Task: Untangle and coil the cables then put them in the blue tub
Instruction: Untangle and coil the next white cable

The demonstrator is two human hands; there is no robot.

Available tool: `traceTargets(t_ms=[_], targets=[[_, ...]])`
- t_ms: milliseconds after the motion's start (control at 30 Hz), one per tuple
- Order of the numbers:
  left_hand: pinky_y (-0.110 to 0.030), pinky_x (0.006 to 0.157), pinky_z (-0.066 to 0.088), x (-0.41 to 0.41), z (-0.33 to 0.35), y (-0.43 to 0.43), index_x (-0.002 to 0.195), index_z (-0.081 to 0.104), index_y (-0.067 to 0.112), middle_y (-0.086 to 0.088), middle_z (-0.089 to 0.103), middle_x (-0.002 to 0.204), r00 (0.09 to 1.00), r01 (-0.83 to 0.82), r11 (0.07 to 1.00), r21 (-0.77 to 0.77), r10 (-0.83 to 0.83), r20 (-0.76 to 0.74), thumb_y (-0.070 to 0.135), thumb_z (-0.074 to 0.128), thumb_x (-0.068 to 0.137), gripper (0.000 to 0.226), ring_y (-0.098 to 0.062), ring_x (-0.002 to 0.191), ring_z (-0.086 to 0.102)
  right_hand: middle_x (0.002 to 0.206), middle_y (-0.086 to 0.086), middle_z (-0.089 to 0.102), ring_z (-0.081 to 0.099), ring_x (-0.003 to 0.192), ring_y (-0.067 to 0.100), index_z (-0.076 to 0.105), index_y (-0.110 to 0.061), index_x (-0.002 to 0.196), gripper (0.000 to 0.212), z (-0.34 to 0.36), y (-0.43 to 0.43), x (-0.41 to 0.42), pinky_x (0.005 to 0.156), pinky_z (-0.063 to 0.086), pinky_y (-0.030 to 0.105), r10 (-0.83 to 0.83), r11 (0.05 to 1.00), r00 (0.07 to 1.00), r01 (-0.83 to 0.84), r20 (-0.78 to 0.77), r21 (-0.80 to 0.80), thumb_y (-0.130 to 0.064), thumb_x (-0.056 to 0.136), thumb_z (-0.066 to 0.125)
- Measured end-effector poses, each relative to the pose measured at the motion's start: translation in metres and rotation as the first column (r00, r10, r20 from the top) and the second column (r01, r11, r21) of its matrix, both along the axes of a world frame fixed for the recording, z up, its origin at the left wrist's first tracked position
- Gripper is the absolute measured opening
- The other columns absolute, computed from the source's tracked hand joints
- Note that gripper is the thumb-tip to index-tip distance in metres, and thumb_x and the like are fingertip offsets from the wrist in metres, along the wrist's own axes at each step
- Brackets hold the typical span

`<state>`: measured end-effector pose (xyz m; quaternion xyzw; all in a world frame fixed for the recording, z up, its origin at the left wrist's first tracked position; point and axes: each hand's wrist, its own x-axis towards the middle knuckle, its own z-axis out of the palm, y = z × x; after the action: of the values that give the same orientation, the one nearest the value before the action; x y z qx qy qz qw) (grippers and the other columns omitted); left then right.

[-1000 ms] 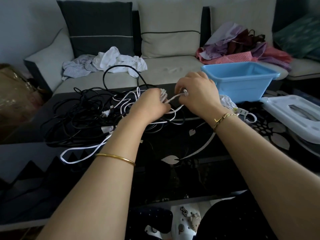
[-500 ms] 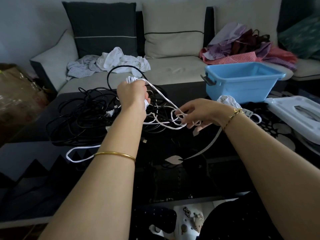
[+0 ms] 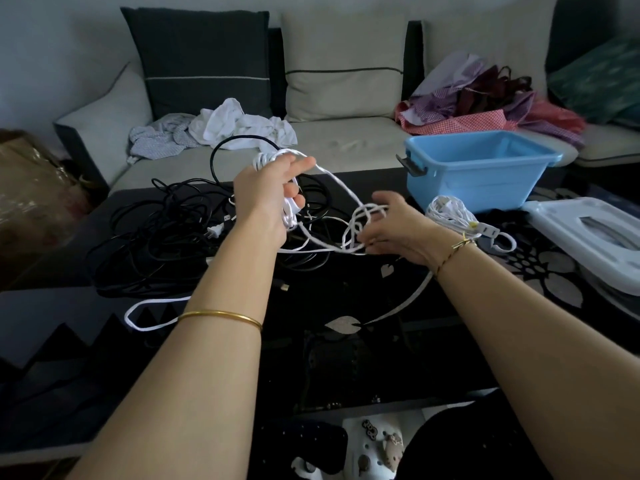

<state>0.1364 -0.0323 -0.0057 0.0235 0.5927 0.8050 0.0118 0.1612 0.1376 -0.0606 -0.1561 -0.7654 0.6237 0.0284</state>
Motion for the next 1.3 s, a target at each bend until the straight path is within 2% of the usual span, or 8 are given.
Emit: traceTargets(t_ms=[200, 400, 500, 667, 967, 1067, 1200, 1300], targets=[[-0.019, 0.041, 0.035, 0.003, -0.005, 0.003, 0.082, 0.055, 0.009, -0.007, 0.073, 0.076, 0.983, 0.176, 0.978, -0.112, -0.169, 0.07, 0.01, 0.047, 0.097, 0.017, -0.005, 0.033, 0.033, 0.142, 0.014, 0.028, 0.038, 0.128, 0.032, 0.021, -0.017, 0.147, 0.09, 0.01, 0.001, 0.0, 0.106, 0.036, 0.037, -0.135, 0.819, 0.98, 0.195, -0.149, 0.54, -0.012, 0.075, 0.075], [-0.013, 0.039, 0.027, 0.009, -0.004, 0.011, 0.081, 0.057, 0.004, 0.004, 0.05, 0.04, 0.946, 0.312, 0.928, -0.204, -0.285, 0.151, 0.014, 0.044, 0.098, 0.023, -0.005, 0.03, 0.029, 0.103, 0.005, 0.067, 0.059, 0.091, 0.014, 0.066, -0.013, 0.108, 0.022, 0.022, -0.015, -0.001, 0.077, 0.044, 0.024, 0.131, 0.806, 0.955, 0.054, -0.266, 0.589, -0.019, 0.087, 0.062], [-0.013, 0.038, 0.026, 0.012, 0.0, 0.005, 0.079, 0.058, 0.006, 0.009, 0.033, 0.035, 0.843, 0.484, 0.874, 0.043, -0.479, 0.246, 0.017, 0.043, 0.096, 0.025, -0.004, 0.029, 0.027, 0.07, 0.008, 0.069, 0.061, 0.062, 0.017, 0.064, -0.007, 0.075, 0.023, 0.018, -0.015, 0.0, 0.062, 0.045, 0.025, 0.155, 0.873, 0.955, -0.014, -0.251, 0.487, -0.02, 0.092, 0.057], [-0.014, 0.037, 0.035, 0.01, 0.005, -0.009, 0.081, 0.064, 0.004, 0.009, 0.038, 0.033, 0.723, 0.519, 0.621, 0.588, -0.685, 0.085, 0.019, 0.047, 0.09, 0.024, -0.004, 0.03, 0.034, 0.055, 0.004, 0.061, 0.062, 0.048, 0.009, 0.065, -0.005, 0.087, 0.013, 0.007, -0.004, 0.006, 0.053, 0.05, 0.017, 0.176, 0.975, 0.97, -0.147, -0.171, 0.169, -0.003, 0.093, 0.054], [-0.051, 0.092, 0.05, -0.007, -0.002, -0.012, 0.108, 0.052, -0.002, 0.004, 0.046, 0.052, 0.942, 0.245, 0.611, 0.752, -0.333, -0.037, 0.015, 0.041, 0.101, 0.021, -0.008, 0.049, 0.047, 0.073, 0.005, 0.056, 0.05, 0.063, 0.018, 0.061, -0.016, 0.08, 0.016, 0.015, -0.014, 0.008, 0.055, 0.042, 0.026, 0.307, 0.767, 0.941, -0.334, 0.145, 0.548, -0.001, 0.082, 0.055], [-0.053, 0.104, 0.04, -0.002, 0.001, -0.009, 0.079, 0.051, 0.006, 0.004, 0.049, 0.057, 0.978, 0.183, 0.704, 0.686, -0.2, -0.056, 0.015, 0.042, 0.102, 0.026, -0.008, 0.056, 0.05, 0.093, 0.002, 0.055, 0.054, 0.068, 0.014, 0.051, -0.021, 0.104, 0.031, 0.019, -0.014, 0.008, 0.062, 0.052, 0.032, 0.337, 0.736, 0.922, -0.384, 0.191, 0.558, -0.004, 0.081, 0.064], [-0.04, 0.093, 0.05, -0.017, 0.004, -0.016, 0.074, 0.049, 0.01, 0.001, 0.051, 0.065, 0.993, -0.09, 0.86, 0.502, 0.117, -0.023, 0.014, 0.047, 0.1, 0.027, -0.011, 0.066, 0.057, 0.097, 0.012, 0.059, 0.059, 0.069, 0.018, 0.051, -0.017, 0.101, 0.035, 0.014, -0.004, 0.012, 0.069, 0.056, 0.037, 0.347, 0.67, 0.872, -0.488, 0.345, 0.559, 0.008, 0.08, 0.063], [-0.028, 0.063, 0.051, -0.028, -0.004, -0.02, 0.091, 0.047, 0.003, 0.004, 0.054, 0.057, 0.957, -0.207, 0.938, 0.277, 0.253, -0.143, 0.009, 0.048, 0.098, 0.009, -0.008, 0.054, 0.056, 0.075, 0.01, 0.066, 0.061, 0.069, 0.015, 0.064, -0.001, 0.084, 0.024, 0.013, 0.002, 0.014, 0.066, 0.051, 0.028, 0.401, 0.758, 0.904, -0.418, 0.147, 0.501, 0.018, 0.08, 0.05]])
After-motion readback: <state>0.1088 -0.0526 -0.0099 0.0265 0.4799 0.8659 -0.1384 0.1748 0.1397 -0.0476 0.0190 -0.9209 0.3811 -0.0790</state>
